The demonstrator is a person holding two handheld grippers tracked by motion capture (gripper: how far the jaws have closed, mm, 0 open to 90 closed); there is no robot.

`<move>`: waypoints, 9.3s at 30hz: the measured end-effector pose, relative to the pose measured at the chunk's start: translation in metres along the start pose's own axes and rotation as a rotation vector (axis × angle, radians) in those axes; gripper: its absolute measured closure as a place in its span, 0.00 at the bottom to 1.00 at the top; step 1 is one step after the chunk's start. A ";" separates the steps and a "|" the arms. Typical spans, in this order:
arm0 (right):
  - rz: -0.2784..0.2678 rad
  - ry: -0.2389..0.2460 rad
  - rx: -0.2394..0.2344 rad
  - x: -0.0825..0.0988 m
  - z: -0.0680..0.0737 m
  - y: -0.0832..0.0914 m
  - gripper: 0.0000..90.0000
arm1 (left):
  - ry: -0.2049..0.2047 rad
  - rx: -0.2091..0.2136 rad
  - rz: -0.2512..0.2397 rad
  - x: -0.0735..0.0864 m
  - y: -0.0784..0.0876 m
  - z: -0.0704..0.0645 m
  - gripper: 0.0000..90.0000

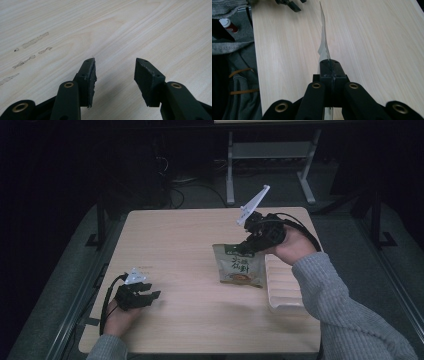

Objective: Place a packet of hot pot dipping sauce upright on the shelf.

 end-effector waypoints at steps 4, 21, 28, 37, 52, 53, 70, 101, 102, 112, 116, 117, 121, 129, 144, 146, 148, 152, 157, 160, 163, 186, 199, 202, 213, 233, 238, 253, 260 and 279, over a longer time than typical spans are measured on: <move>-0.004 -0.012 0.015 0.010 -0.003 0.011 0.99 | 0.001 0.001 0.001 0.000 0.000 0.000 0.57; 0.000 -0.071 0.061 0.054 -0.014 0.040 0.99 | 0.007 -0.002 -0.005 0.001 0.001 0.002 0.57; -0.005 -0.088 0.091 0.069 -0.017 0.054 0.99 | 0.016 -0.005 -0.007 0.002 0.002 0.004 0.57; -0.001 -0.116 0.113 0.090 -0.022 0.064 0.99 | 0.021 -0.004 -0.007 0.002 0.001 0.004 0.57; 0.042 -0.158 0.160 0.109 -0.035 0.059 0.99 | 0.031 -0.005 -0.009 0.003 0.002 0.005 0.56; 0.044 -0.156 0.160 0.108 -0.035 0.058 0.99 | 0.031 -0.005 -0.009 0.003 0.001 0.006 0.56; 0.086 -0.154 0.129 0.114 -0.039 0.033 0.98 | 0.032 -0.002 0.001 0.004 0.000 0.005 0.55; -0.044 -0.247 0.106 0.164 -0.041 0.035 0.96 | 0.033 -0.008 -0.001 0.003 0.000 0.004 0.55; -0.050 -0.252 0.102 0.163 -0.040 0.035 0.93 | 0.034 -0.008 -0.001 0.003 0.000 0.004 0.55; -0.070 -0.247 0.084 0.152 -0.035 0.032 0.78 | 0.035 -0.007 -0.002 0.003 0.001 0.004 0.55; -0.076 -0.237 0.079 0.146 -0.033 0.032 0.77 | 0.036 -0.007 -0.005 0.003 0.001 0.004 0.55; -0.078 -0.233 0.080 0.144 -0.033 0.031 0.76 | 0.037 -0.006 -0.005 0.003 0.001 0.004 0.55; -0.080 -0.226 0.080 0.140 -0.033 0.031 0.76 | 0.036 -0.005 -0.005 0.003 0.001 0.004 0.55; -0.081 -0.224 0.081 0.136 -0.032 0.033 0.74 | 0.034 -0.004 -0.006 0.003 0.002 0.004 0.55; -0.100 -0.201 0.077 0.119 -0.026 0.032 0.68 | 0.037 -0.003 -0.010 0.003 0.003 0.004 0.55; -0.105 -0.194 0.071 0.117 -0.025 0.031 0.68 | 0.037 -0.002 -0.011 0.003 0.003 0.004 0.55; -0.103 -0.190 0.069 0.115 -0.024 0.029 0.67 | 0.037 -0.002 -0.012 0.003 0.003 0.004 0.55; -0.104 -0.184 0.062 0.111 -0.021 0.026 0.67 | 0.039 -0.003 -0.014 0.003 0.003 0.004 0.55; -0.107 -0.176 0.052 0.107 -0.019 0.022 0.66 | 0.038 -0.003 -0.015 0.003 0.004 0.004 0.55; -0.105 -0.175 0.045 0.105 -0.017 0.018 0.64 | 0.038 -0.003 -0.015 0.003 0.004 0.004 0.55; -0.106 -0.173 0.038 0.103 -0.016 0.014 0.63 | 0.038 -0.003 -0.016 0.003 0.004 0.004 0.55; -0.102 -0.148 0.003 0.085 0.003 -0.012 0.54 | 0.041 -0.003 -0.023 0.003 0.005 0.005 0.55; -0.108 -0.159 -0.030 0.080 0.014 -0.037 0.50 | 0.039 -0.002 -0.022 0.003 0.006 0.005 0.55; -0.110 -0.164 -0.040 0.079 0.017 -0.043 0.49 | 0.040 -0.003 -0.025 0.003 0.006 0.005 0.55; -0.116 -0.169 -0.081 0.074 0.026 -0.065 0.45 | 0.042 -0.001 -0.028 0.003 0.006 0.005 0.55; -0.120 -0.164 -0.121 0.068 0.042 -0.101 0.40 | 0.048 -0.002 -0.033 0.004 0.006 0.006 0.54; -0.116 -0.166 -0.129 0.068 0.046 -0.112 0.39 | 0.049 -0.003 -0.035 0.004 0.006 0.006 0.53; -0.114 -0.166 -0.148 0.070 0.055 -0.136 0.38 | 0.049 -0.012 -0.032 0.004 0.006 0.006 0.50; -0.108 -0.157 -0.150 0.073 0.062 -0.147 0.37 | 0.049 -0.015 -0.031 0.004 0.006 0.006 0.48; -0.128 -0.148 -0.149 0.086 0.077 -0.166 0.36 | 0.050 -0.022 -0.034 0.003 0.005 0.005 0.43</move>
Point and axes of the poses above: each handheld gripper's, and its own axes: y roughly backward along the jaws, x roughly out of its underside, z roughly to its left, the point moved 1 cm from there along -y, roughly forward along the jaws, and after that the axes turned 5 degrees about -y, right-handed, at the moved point
